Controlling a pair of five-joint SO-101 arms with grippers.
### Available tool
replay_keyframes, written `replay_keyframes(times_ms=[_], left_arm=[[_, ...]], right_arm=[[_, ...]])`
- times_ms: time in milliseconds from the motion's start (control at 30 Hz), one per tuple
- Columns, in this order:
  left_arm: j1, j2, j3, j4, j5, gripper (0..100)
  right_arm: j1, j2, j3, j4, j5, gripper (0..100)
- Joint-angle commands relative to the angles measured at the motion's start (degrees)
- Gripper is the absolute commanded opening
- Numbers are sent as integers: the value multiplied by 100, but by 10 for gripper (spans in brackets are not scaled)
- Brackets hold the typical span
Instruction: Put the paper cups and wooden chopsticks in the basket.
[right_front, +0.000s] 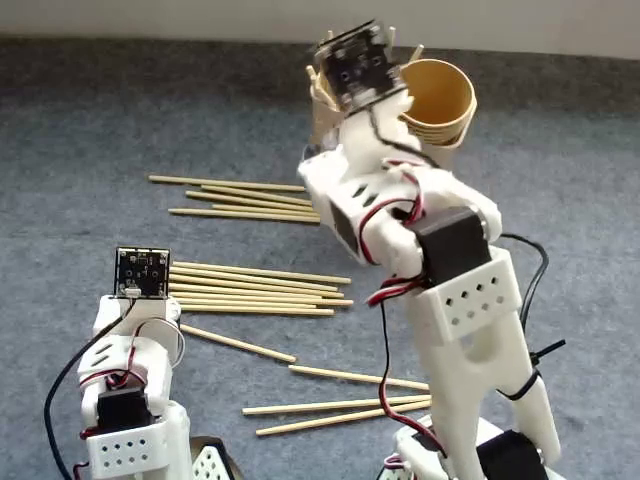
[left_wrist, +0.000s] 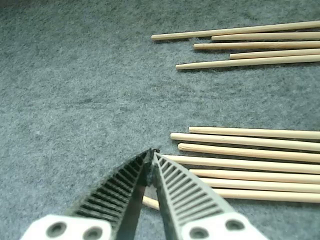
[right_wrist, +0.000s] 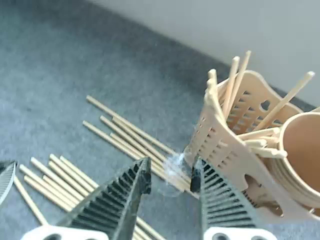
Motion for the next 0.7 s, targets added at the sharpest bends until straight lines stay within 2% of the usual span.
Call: replay_keyframes(times_ms=[0,433,567,667], left_arm=[[-48,-13,119,-123,-35,7],[-48,-13,119,-132,-44,7],[-48,-13,119,-141,-44,7],[-48,-13,119,-141,-44,7]], right_arm=[[-119,-259,-84,505,193,142],[-716,-259,1297,1525,202,142],[-743,-259,1789,1560,211,142],[-1042,-268,2229,1560,211,142]])
